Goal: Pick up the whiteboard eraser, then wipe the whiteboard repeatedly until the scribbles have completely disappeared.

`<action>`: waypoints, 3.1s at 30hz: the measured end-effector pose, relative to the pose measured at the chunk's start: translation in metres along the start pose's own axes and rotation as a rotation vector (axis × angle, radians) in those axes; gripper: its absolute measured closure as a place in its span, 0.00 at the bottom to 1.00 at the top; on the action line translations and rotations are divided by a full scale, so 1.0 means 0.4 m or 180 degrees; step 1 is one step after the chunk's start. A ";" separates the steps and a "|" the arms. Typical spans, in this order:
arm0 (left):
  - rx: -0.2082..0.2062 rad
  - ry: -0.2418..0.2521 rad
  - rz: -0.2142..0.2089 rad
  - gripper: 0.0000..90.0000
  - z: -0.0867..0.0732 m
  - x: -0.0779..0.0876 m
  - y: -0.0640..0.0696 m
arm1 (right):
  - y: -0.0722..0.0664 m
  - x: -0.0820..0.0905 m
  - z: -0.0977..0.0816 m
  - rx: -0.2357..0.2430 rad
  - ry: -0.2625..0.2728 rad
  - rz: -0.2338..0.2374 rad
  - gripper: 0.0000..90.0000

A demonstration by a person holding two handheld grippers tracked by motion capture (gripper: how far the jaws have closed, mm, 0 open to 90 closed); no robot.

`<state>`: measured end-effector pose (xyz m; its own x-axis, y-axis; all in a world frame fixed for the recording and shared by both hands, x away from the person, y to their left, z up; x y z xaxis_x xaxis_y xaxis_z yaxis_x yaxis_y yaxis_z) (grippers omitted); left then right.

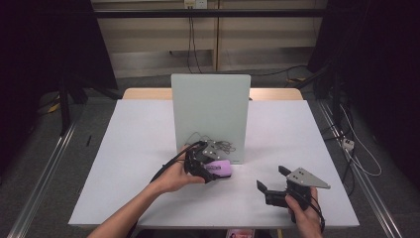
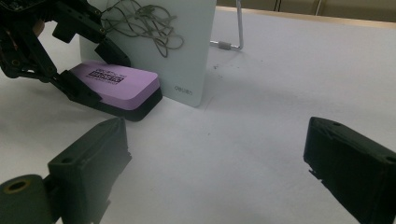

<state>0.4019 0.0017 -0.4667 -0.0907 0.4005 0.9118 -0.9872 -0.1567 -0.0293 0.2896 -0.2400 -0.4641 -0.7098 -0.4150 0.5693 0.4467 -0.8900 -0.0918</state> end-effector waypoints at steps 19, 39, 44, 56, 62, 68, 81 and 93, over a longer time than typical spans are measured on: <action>0.0083 0.0124 -0.0028 0.44 0.000 0.036 0.007 | -0.002 -0.001 0.001 0.0020 -0.0012 -0.0015 0.07; 0.0466 0.0864 0.0306 0.45 -0.051 0.148 0.004 | -0.006 -0.011 0.005 0.0000 -0.0017 0.0008 0.07; 0.0567 0.1065 0.0466 0.45 -0.072 0.171 -0.003 | -0.004 -0.005 0.002 -0.0003 -0.0015 -0.0001 0.07; 0.0736 0.1415 0.0593 0.45 -0.099 0.225 -0.023 | -0.004 -0.011 0.005 -0.0039 -0.0020 0.0015 0.07; 0.0830 0.1543 0.0667 0.45 -0.107 0.243 -0.036 | -0.004 -0.011 0.007 -0.0015 -0.0013 -0.0002 0.07; 0.0811 0.1581 0.0768 0.45 -0.109 0.255 -0.035 | -0.003 -0.006 0.002 -0.0022 -0.0020 -0.0006 0.07; 0.0760 0.1758 0.0981 0.45 -0.115 0.257 -0.040 | 0.001 -0.004 0.002 -0.0055 -0.0012 -0.0011 0.07; 0.0530 0.1518 0.1355 0.45 -0.137 0.226 -0.046 | -0.003 -0.009 0.004 -0.0041 -0.0014 0.0012 0.07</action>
<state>0.4047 0.0901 -0.4061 -0.5546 0.6227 0.5519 -0.8222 -0.5120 -0.2486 0.2924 -0.2370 -0.4647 -0.7057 -0.4174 0.5725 0.4423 -0.8908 -0.1043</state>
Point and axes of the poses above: each handheld gripper's, and its own axes: x roughly backward along the jaws, z roughly out of its top, y roughly to its right, the point moved 4 cm from there along -x, roughly forward along the jaws, and after that the axes turned 10 degrees about -y, right-handed, at the moved point
